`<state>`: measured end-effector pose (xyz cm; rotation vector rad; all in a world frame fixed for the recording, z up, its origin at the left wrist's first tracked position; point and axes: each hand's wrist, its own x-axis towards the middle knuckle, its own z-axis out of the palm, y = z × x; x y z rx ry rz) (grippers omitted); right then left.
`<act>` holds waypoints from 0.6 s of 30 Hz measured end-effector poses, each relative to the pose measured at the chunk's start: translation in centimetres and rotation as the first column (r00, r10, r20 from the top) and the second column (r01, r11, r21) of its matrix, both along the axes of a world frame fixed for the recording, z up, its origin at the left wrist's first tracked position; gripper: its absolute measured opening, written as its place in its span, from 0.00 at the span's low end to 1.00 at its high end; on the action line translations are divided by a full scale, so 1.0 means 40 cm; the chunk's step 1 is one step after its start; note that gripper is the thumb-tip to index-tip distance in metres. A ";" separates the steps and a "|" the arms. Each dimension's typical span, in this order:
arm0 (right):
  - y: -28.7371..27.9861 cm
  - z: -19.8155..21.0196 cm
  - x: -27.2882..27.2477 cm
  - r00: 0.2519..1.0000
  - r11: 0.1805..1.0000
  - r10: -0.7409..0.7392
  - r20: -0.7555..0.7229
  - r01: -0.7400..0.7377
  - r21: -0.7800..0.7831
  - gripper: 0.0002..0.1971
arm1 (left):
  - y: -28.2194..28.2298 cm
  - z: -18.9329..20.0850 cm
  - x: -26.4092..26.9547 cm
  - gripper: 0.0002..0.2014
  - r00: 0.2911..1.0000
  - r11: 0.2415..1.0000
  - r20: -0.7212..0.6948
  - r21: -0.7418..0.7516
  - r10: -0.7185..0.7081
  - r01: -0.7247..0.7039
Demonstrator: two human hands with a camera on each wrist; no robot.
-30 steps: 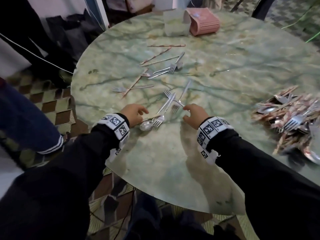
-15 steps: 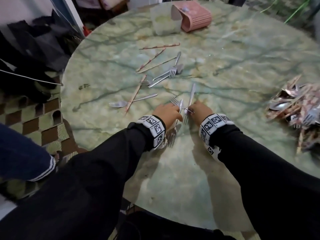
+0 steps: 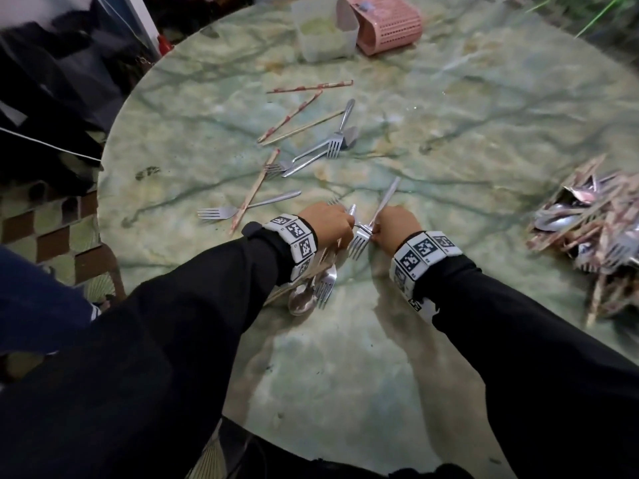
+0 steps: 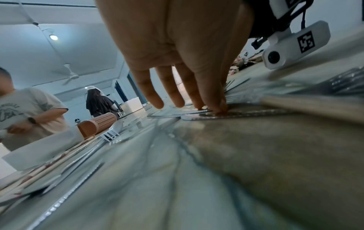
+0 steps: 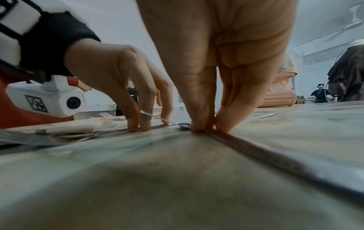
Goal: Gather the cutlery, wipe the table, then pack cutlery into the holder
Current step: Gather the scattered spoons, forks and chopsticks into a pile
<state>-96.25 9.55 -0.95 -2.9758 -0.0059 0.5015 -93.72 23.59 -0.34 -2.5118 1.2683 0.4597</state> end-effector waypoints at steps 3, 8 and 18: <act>0.001 0.006 -0.001 1.000 1.000 0.004 -0.015 -0.004 0.015 0.11 | 0.003 -0.012 0.016 0.12 0.994 0.993 0.029 0.055 -0.107 0.105; -0.003 0.025 -0.004 0.997 1.000 0.010 -0.079 -0.008 0.028 0.11 | 0.019 -0.014 0.043 0.05 0.952 0.951 0.079 -0.076 -0.294 0.300; -0.018 0.009 0.011 0.985 0.992 -0.054 -0.165 0.072 0.104 0.15 | 0.018 -0.046 0.052 0.16 0.953 0.942 0.024 -0.142 -0.302 0.303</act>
